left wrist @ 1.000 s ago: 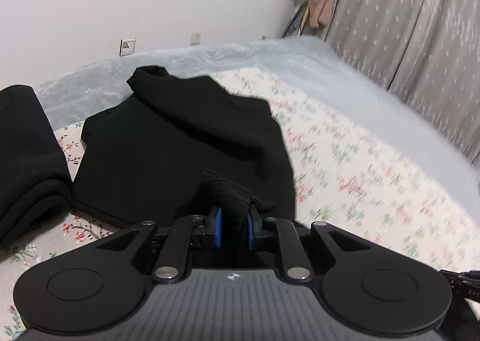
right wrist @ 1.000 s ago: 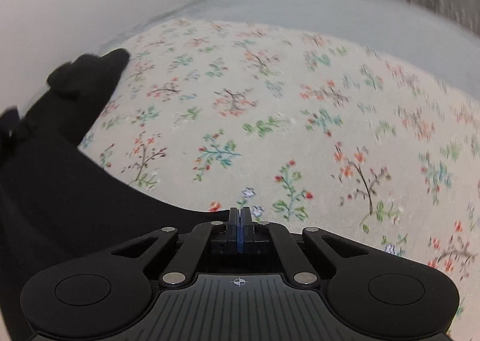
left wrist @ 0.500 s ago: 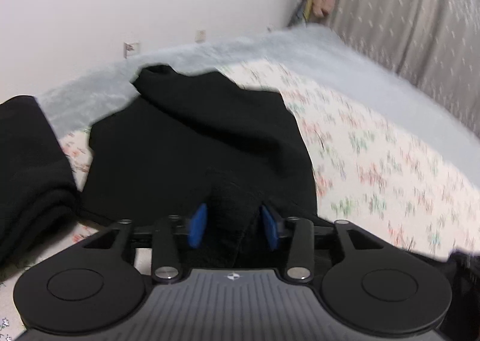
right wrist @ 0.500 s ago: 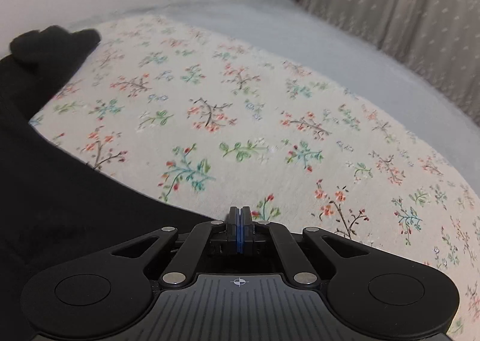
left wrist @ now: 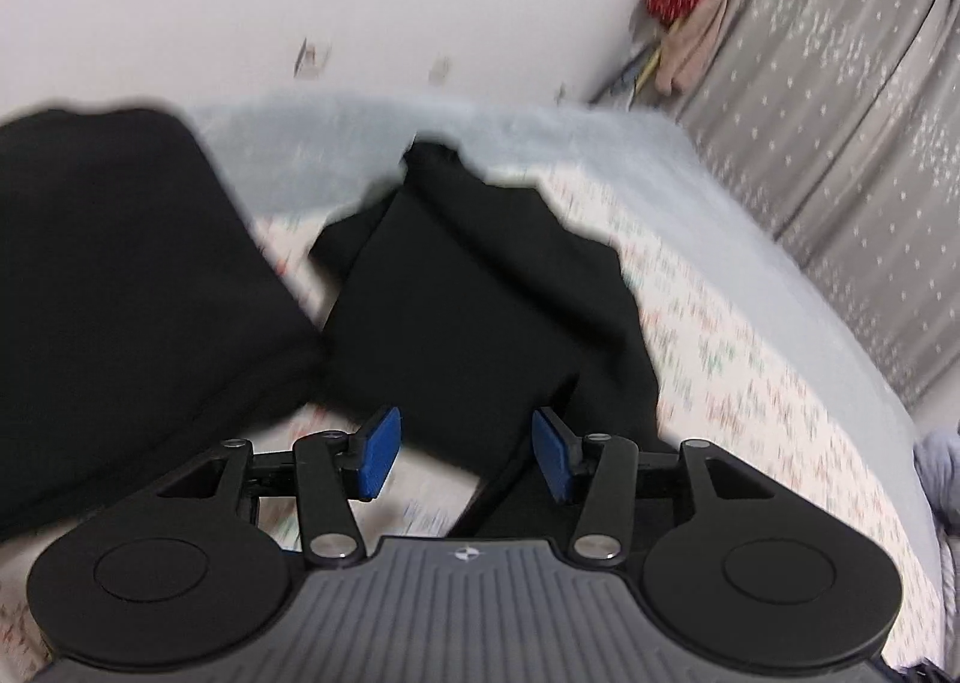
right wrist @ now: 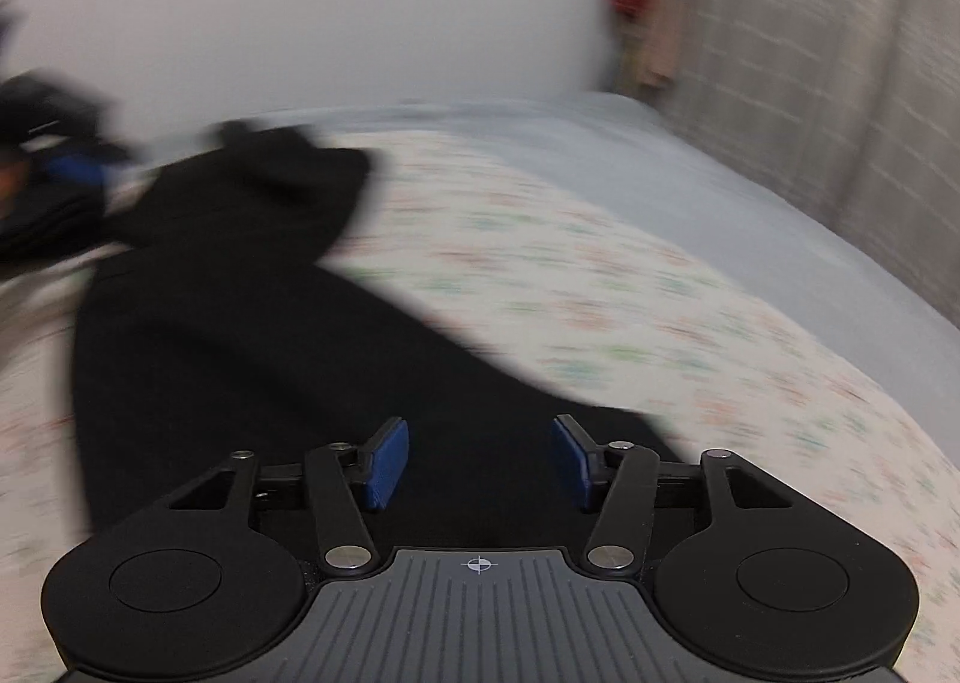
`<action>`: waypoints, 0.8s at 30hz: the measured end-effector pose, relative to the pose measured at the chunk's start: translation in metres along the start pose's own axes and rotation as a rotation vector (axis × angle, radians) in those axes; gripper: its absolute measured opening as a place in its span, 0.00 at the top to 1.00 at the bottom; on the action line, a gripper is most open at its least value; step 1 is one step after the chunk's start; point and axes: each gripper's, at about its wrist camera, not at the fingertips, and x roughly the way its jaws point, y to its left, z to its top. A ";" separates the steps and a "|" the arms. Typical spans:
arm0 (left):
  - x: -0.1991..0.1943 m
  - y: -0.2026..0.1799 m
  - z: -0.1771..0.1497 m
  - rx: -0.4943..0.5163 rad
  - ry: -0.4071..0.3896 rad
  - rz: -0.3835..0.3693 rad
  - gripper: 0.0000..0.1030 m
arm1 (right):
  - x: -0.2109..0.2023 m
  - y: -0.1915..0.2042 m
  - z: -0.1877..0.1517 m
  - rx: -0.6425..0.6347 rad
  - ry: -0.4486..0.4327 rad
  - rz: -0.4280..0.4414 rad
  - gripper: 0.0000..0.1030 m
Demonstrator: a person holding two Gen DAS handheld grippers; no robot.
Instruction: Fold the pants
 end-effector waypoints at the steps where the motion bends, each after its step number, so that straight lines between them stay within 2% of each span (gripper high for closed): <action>1: 0.000 0.002 -0.004 -0.005 0.028 -0.003 0.31 | 0.000 0.025 0.003 -0.038 -0.007 0.044 0.47; 3: 0.002 0.009 -0.009 -0.041 0.078 -0.001 0.32 | 0.005 0.075 0.010 -0.132 -0.028 0.111 0.43; 7: 0.001 0.020 -0.010 -0.094 0.101 -0.009 0.32 | 0.032 0.170 0.032 -0.334 -0.076 0.181 0.41; 9: -0.002 0.025 -0.007 -0.112 0.090 -0.008 0.32 | 0.049 0.202 0.047 -0.369 -0.102 0.212 0.41; 12: -0.005 0.035 -0.003 -0.106 0.077 -0.012 0.32 | 0.074 0.230 0.065 -0.368 -0.117 0.214 0.41; 14: -0.006 0.039 -0.002 -0.103 0.075 -0.015 0.32 | 0.091 0.239 0.073 -0.386 -0.107 0.192 0.48; 16: -0.004 0.045 0.000 -0.115 0.086 -0.021 0.32 | 0.105 0.241 0.081 -0.406 -0.096 0.121 0.86; 18: -0.002 0.050 0.003 -0.131 0.094 -0.032 0.32 | 0.106 0.226 0.092 -0.316 -0.110 0.139 0.91; 24: 0.005 0.053 0.003 -0.156 0.145 -0.065 0.32 | 0.095 0.178 0.121 -0.059 -0.224 0.155 0.91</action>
